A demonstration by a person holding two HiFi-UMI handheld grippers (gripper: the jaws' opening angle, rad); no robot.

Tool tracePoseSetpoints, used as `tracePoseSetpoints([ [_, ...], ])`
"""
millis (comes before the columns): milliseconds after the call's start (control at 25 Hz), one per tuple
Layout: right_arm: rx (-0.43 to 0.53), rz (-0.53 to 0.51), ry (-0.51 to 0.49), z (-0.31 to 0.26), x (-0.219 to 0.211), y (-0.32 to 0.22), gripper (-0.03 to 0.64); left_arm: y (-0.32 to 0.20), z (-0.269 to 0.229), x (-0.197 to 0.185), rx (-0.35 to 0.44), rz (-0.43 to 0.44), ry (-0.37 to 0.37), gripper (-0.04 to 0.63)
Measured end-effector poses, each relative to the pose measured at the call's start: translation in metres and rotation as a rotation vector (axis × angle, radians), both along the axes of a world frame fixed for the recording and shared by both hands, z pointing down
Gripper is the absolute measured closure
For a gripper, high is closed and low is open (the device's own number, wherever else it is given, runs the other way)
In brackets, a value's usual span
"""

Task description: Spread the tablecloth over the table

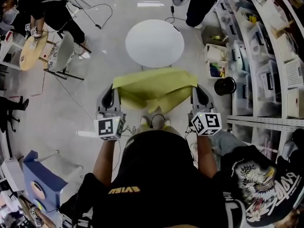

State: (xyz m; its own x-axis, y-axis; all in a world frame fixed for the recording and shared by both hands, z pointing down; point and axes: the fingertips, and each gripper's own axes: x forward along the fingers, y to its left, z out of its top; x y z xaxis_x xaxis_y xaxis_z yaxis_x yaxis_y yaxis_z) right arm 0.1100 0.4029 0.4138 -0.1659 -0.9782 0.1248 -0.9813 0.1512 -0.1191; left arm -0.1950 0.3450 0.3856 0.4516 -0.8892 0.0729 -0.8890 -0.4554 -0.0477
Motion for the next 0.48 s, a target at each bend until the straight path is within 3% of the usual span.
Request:
tracePoseSetpoints([
  [480, 0.008, 0.033, 0.031, -0.007, 0.027, 0.031, 0.609, 0.029, 0.003, 0.001, -0.007, -0.009, -0.025, 0.575],
])
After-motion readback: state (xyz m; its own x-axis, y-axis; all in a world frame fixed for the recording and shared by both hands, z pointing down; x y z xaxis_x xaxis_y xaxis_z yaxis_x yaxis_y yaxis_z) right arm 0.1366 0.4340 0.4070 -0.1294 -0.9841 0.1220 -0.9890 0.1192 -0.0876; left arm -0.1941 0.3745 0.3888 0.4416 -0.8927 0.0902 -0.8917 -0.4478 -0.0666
